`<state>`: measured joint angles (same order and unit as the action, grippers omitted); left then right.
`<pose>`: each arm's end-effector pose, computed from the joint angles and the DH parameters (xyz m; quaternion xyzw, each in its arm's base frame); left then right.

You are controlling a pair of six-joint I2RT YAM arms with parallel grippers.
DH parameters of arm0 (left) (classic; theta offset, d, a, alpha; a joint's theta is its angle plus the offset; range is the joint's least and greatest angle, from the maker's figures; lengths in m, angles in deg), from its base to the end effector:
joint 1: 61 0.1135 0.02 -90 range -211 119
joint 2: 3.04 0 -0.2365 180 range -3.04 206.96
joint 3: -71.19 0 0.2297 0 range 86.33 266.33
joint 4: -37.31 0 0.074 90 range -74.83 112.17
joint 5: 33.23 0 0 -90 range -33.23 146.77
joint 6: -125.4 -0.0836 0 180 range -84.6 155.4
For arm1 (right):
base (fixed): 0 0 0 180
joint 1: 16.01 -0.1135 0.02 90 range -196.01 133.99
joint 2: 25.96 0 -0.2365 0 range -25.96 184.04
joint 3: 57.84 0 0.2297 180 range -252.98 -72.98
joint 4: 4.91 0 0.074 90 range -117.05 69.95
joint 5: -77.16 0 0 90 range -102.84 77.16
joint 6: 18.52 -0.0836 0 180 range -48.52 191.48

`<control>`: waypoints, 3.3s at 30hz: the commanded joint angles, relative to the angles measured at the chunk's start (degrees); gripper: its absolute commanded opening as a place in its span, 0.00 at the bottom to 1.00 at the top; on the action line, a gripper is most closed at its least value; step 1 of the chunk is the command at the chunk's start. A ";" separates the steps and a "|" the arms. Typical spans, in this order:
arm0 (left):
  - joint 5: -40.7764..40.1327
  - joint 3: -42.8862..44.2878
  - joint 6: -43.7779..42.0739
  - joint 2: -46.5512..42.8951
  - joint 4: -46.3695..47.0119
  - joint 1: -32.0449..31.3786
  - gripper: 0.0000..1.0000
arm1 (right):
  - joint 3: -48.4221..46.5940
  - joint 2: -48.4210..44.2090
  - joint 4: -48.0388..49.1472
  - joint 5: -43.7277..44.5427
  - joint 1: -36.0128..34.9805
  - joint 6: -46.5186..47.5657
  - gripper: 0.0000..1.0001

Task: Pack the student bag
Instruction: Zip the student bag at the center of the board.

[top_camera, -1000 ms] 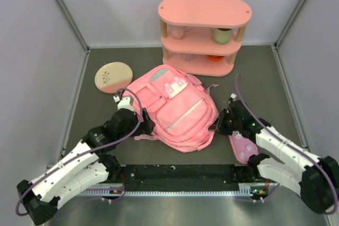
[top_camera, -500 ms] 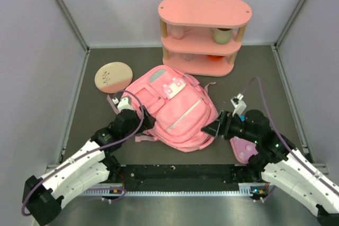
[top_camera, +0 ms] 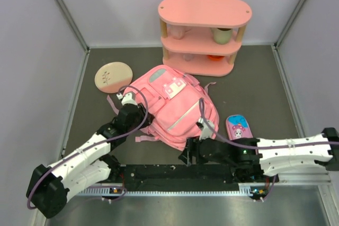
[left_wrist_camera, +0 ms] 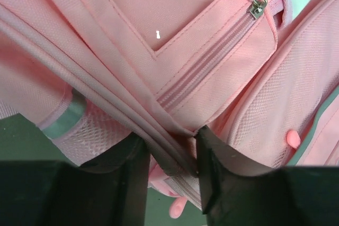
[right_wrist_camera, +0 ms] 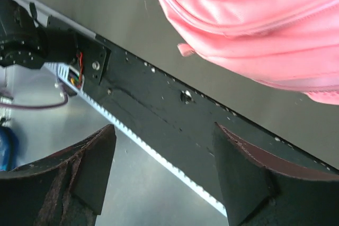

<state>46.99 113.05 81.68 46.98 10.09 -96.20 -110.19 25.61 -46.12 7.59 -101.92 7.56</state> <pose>0.1903 -0.1169 0.1716 -0.1244 0.8774 -0.2410 0.3958 0.0447 0.2160 0.2031 -0.0974 0.8913 0.3565 0.2628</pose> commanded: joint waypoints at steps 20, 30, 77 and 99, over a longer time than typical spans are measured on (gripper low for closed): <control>13.03 4.30 2.14 -1.33 4.17 0.04 0.00 | -8.05 21.02 17.63 18.95 -6.64 -14.74 0.56; 15.23 6.15 2.94 -1.33 3.03 0.04 0.00 | -13.06 30.86 21.49 11.76 -3.83 -18.25 0.47; 23.93 0.35 12.43 -0.80 10.85 -0.40 0.62 | 3.73 23.57 29.23 14.27 10.23 0.19 0.53; 23.58 0.61 11.73 -0.97 10.06 -0.40 0.59 | -6.12 36.23 29.76 9.02 16.82 2.31 0.42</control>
<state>69.02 111.34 93.92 47.11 16.56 -96.29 -112.95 60.37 -18.16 15.85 -86.57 10.33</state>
